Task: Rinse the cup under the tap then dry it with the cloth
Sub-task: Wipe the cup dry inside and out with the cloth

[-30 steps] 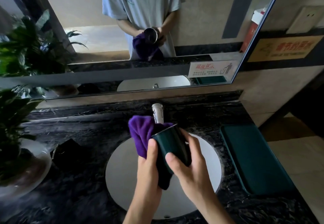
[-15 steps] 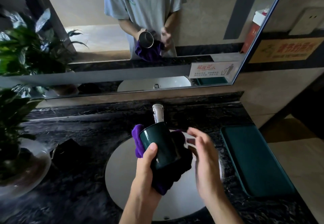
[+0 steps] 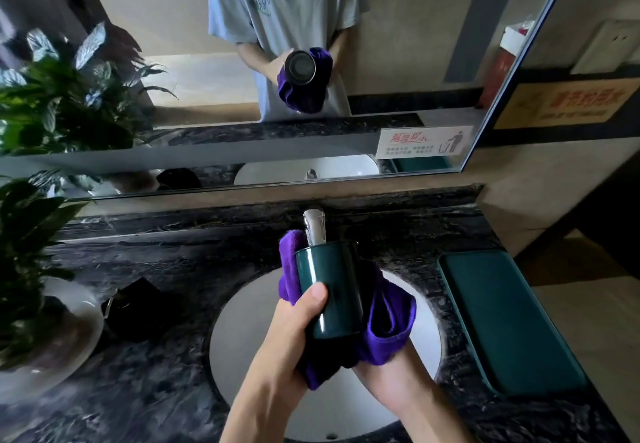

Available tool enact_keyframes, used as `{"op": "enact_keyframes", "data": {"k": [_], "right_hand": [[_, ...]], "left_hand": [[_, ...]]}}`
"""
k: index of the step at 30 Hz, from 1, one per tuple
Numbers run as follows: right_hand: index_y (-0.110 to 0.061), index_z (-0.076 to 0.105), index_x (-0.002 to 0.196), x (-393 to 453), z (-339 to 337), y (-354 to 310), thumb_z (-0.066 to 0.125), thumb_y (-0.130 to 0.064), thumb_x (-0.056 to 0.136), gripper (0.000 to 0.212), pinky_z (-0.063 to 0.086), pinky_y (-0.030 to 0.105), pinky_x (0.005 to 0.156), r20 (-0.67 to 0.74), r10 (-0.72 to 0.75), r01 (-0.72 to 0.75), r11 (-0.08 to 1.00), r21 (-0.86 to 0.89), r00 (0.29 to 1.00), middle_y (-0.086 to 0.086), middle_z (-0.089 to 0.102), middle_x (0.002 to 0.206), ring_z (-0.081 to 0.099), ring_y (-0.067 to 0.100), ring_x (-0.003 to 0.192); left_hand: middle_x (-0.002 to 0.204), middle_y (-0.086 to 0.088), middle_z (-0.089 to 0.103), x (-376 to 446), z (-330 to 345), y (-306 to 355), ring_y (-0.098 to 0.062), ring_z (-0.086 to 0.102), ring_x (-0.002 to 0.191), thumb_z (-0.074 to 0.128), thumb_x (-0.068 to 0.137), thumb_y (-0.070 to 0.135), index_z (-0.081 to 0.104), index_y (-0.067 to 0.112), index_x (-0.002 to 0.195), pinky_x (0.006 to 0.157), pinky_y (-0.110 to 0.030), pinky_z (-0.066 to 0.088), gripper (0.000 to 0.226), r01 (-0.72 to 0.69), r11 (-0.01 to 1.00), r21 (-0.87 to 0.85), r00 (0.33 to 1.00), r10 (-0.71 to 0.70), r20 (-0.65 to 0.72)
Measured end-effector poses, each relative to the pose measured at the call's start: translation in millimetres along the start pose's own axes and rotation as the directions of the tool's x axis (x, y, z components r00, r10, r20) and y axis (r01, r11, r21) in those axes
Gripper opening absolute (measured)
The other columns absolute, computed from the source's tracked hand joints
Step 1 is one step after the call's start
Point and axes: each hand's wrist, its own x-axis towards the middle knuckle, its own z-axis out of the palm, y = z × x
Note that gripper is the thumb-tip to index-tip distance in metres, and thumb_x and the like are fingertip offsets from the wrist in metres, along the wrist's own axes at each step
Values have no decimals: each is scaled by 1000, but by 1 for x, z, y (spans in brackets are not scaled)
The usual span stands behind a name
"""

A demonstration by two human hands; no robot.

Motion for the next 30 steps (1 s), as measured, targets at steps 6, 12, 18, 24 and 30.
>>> {"op": "enact_keyframes", "data": {"k": [6, 12, 18, 24, 30], "right_hand": [[-9, 64, 126, 8, -2, -6, 56, -23, 100, 30, 59, 20, 79, -43, -122, 129, 944, 305, 992, -2, 80, 112, 75, 10, 102], [-33, 75, 91, 7, -1, -14, 91, -51, 58, 40, 57, 30, 82, -137, -315, 333, 931, 146, 939, -7, 77, 95, 71, 11, 88], [-28, 63, 64, 6, 4, -24, 51, -18, 86, 27, 46, 11, 63, -313, -552, 500, 833, -235, 773, -16, 66, 64, 54, -4, 60], [-28, 74, 87, 12, 3, -22, 65, -28, 76, 14, 56, 38, 82, -190, -438, 435, 898, -62, 878, -10, 75, 86, 67, 9, 83], [-33, 71, 113, 13, 0, -22, 63, -39, 83, 32, 56, 48, 90, -195, -332, 332, 943, -34, 923, -1, 78, 108, 73, 18, 102]], "left_hand": [[115, -2, 73, 22, 4, 1, -15, 71, 106, 81, 50, 56, 53, 23, 141, 80, -22, 53, 101, -200, 948, 246, 925, 266, -273], [102, -4, 67, 15, 8, -9, -6, 67, 89, 76, 89, 30, 66, 32, 121, 77, -16, 54, 33, -526, 740, 420, 744, 639, -194], [99, 12, 82, 14, 17, -9, 2, 71, 82, 61, 100, 4, 72, 23, 117, 70, -12, 55, 28, -462, 737, 492, 792, 593, -145], [94, -15, 78, 23, 21, -14, -20, 69, 84, 73, 82, 50, 75, 10, 107, 73, -37, 54, 47, -368, 876, 312, 896, 424, -132], [90, -9, 77, 30, 14, -16, -18, 68, 78, 65, 93, 51, 73, 13, 107, 69, -30, 54, 41, -385, 872, 302, 905, 421, -65]]}}
